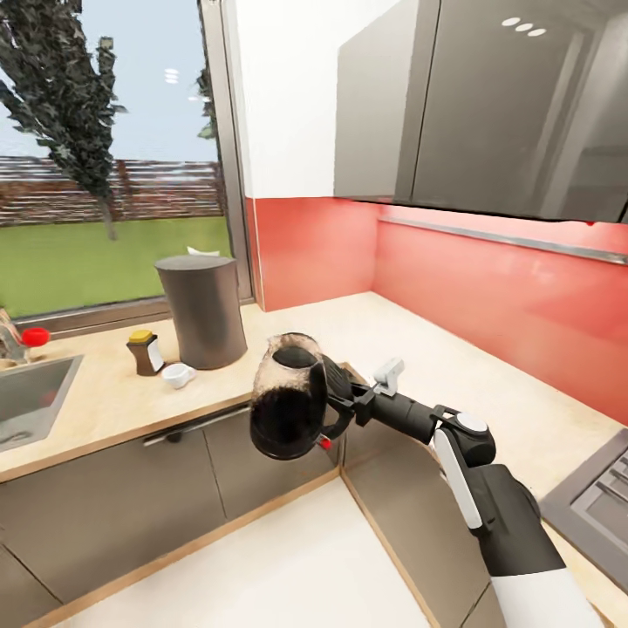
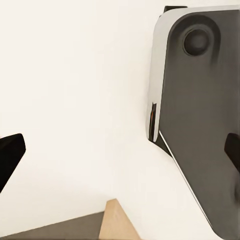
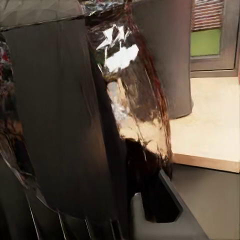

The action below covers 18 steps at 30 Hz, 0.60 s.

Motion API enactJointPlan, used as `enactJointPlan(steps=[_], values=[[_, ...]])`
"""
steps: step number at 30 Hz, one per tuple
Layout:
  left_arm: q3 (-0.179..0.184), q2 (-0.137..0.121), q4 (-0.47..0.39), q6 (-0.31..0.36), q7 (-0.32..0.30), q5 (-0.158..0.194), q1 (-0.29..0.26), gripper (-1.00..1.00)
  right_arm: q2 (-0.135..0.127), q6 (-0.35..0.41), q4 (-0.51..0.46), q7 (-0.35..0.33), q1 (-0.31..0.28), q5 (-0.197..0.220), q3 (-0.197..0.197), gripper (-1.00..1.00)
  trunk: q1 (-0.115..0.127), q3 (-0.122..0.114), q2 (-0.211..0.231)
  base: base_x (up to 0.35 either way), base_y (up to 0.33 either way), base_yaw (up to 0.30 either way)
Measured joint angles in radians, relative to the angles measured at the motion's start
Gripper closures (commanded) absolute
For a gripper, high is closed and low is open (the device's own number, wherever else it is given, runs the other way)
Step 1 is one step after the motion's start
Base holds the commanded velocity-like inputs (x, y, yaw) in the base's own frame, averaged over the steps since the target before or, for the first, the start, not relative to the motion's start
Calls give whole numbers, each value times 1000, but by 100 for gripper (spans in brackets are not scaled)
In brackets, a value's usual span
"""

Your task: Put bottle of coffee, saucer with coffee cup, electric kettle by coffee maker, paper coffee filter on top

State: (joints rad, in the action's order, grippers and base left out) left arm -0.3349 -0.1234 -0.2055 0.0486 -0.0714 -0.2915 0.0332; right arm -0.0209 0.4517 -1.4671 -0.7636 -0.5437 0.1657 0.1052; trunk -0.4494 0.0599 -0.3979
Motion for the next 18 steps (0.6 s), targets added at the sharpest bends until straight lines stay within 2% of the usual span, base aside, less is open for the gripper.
enactJointPlan(steps=[9,18], values=[[1,0,0,0,0,0,0,-100,0,0,0,0,0,1,0,100,0,0,0,0,0,275],[4,0,0,0,0,-2,0,-100,0,-2,-3,0,0,2,1,100,0,0,0,0,0,35]])
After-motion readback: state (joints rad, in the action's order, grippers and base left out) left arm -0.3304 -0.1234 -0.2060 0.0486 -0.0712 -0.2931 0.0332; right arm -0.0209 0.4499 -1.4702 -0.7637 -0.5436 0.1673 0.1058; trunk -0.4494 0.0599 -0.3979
